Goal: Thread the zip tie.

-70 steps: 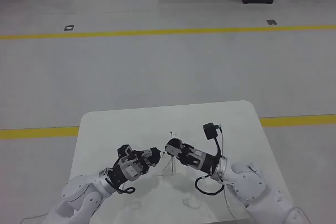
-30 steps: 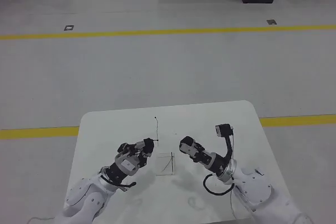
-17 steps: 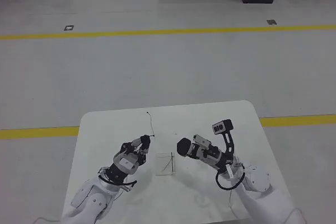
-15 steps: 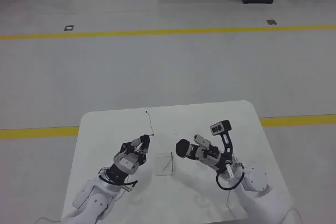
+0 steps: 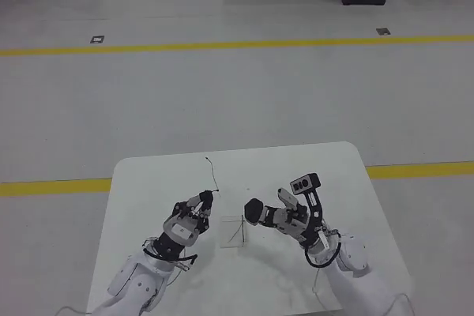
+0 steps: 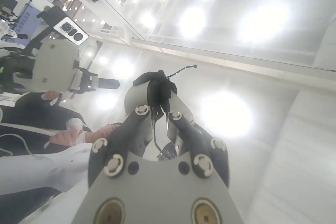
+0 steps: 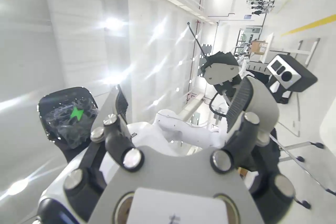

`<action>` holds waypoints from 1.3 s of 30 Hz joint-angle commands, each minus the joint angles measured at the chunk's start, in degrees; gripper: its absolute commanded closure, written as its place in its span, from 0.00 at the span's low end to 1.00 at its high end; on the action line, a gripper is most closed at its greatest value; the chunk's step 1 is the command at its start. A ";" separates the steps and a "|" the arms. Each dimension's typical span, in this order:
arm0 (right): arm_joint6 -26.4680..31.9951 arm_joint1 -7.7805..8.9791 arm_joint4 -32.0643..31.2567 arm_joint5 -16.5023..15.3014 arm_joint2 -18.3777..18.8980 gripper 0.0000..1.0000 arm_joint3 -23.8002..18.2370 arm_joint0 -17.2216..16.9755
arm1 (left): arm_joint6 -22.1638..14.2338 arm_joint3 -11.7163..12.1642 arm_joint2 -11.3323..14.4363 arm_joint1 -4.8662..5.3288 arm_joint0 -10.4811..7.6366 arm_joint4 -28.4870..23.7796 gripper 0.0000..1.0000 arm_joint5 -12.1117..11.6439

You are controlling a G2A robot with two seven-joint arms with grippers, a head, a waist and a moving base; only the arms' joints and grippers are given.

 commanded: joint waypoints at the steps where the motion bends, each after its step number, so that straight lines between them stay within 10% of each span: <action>1: 0.32 -0.31 3.64 -0.31 -1.15 0.00 0.95 0.43 | -1.16 0.81 0.75 -0.26 -0.43 0.13 1.00 -1.57; 15: 4.48 -3.20 20.70 0.30 -8.98 0.00 8.97 5.46 | -7.26 5.47 2.99 -1.46 -3.41 3.95 1.00 -7.69; 29: 5.33 -4.94 22.42 2.31 -12.81 0.48 11.98 8.02 | -8.09 6.51 3.05 -1.83 -4.37 9.38 1.00 -9.78; 39: 6.05 -5.73 21.91 2.77 -13.64 0.53 13.54 8.64 | -8.37 6.62 2.91 -2.09 -4.32 9.29 1.00 -9.50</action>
